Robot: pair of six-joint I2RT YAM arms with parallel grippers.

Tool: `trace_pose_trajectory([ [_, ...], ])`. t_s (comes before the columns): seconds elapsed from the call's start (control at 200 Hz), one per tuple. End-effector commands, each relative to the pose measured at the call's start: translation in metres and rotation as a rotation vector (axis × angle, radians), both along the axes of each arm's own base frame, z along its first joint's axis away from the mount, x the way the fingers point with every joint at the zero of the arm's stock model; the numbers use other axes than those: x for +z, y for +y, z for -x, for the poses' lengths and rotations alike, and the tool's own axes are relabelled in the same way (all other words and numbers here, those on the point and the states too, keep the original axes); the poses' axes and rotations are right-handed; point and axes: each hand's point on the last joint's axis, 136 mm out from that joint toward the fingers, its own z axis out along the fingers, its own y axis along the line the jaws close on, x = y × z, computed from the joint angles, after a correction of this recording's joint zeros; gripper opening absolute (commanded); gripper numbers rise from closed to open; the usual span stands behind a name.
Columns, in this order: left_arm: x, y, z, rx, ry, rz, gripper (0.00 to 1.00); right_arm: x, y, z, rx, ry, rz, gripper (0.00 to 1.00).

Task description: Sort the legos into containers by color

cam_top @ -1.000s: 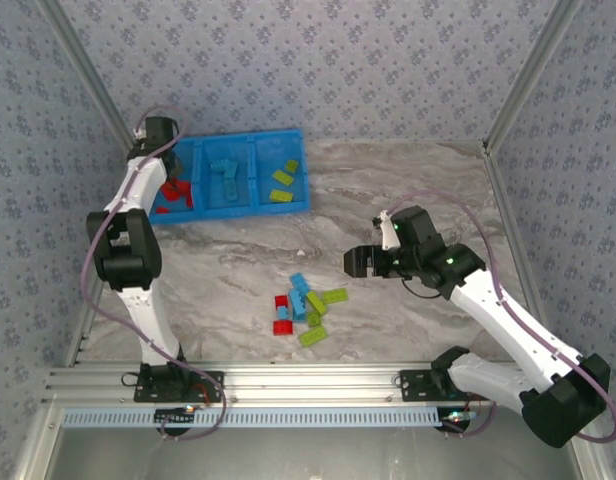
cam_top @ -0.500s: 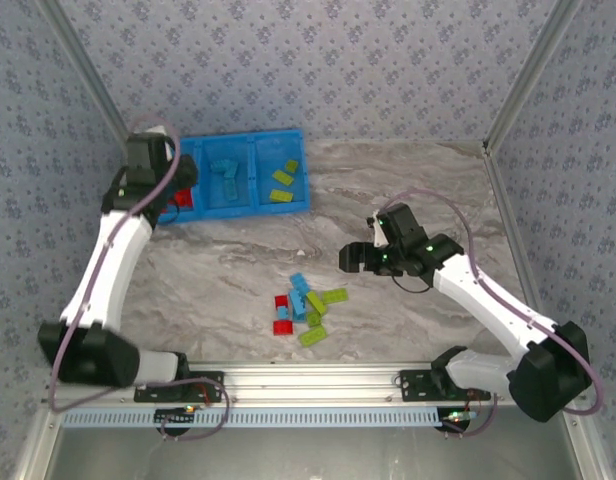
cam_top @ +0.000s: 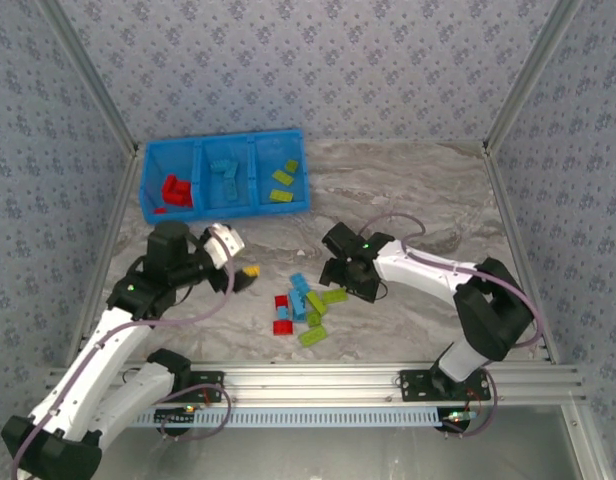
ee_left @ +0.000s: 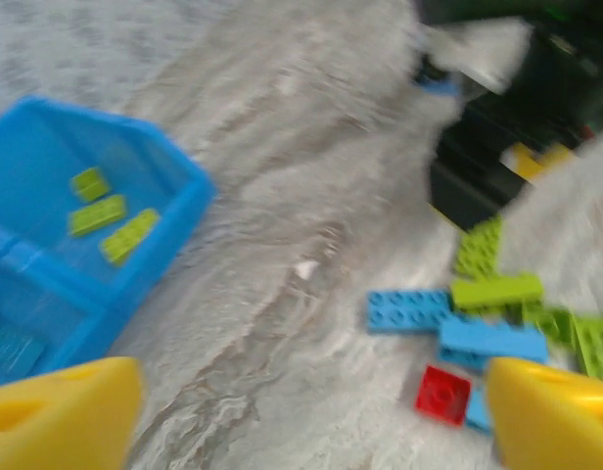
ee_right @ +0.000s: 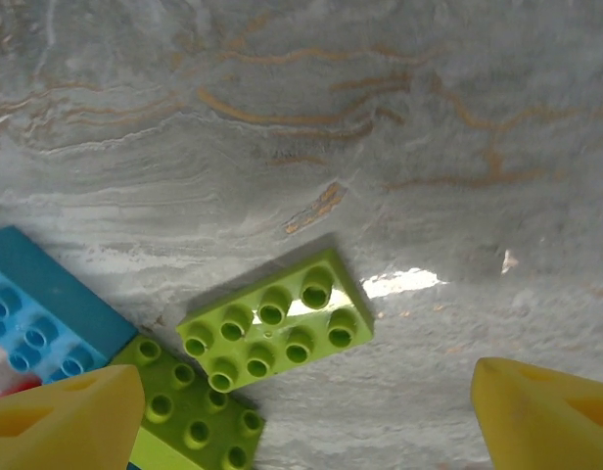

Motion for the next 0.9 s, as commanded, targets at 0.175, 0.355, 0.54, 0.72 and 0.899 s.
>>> trace_pose_trajectory([
  [0.175,-0.030,-0.009,0.033,-0.312,-0.130,-0.152,0.99,-0.023,0.001,0.000,-0.279,0.112,0.071,0.93],
  [0.355,-0.035,-0.007,0.039,-0.329,-0.168,-0.153,0.99,-0.039,0.002,0.008,-0.370,0.177,0.066,0.83],
  [0.54,-0.039,-0.008,0.041,-0.346,-0.170,-0.156,0.99,-0.055,-0.006,0.030,-0.453,0.239,0.082,0.75],
  [0.72,-0.041,-0.008,0.042,-0.348,-0.164,-0.155,0.99,-0.061,-0.025,0.030,-0.502,0.222,0.126,0.50],
  [0.899,-0.042,-0.007,0.041,-0.341,-0.171,-0.158,0.99,-0.061,-0.056,0.034,-0.608,0.192,0.121,0.40],
])
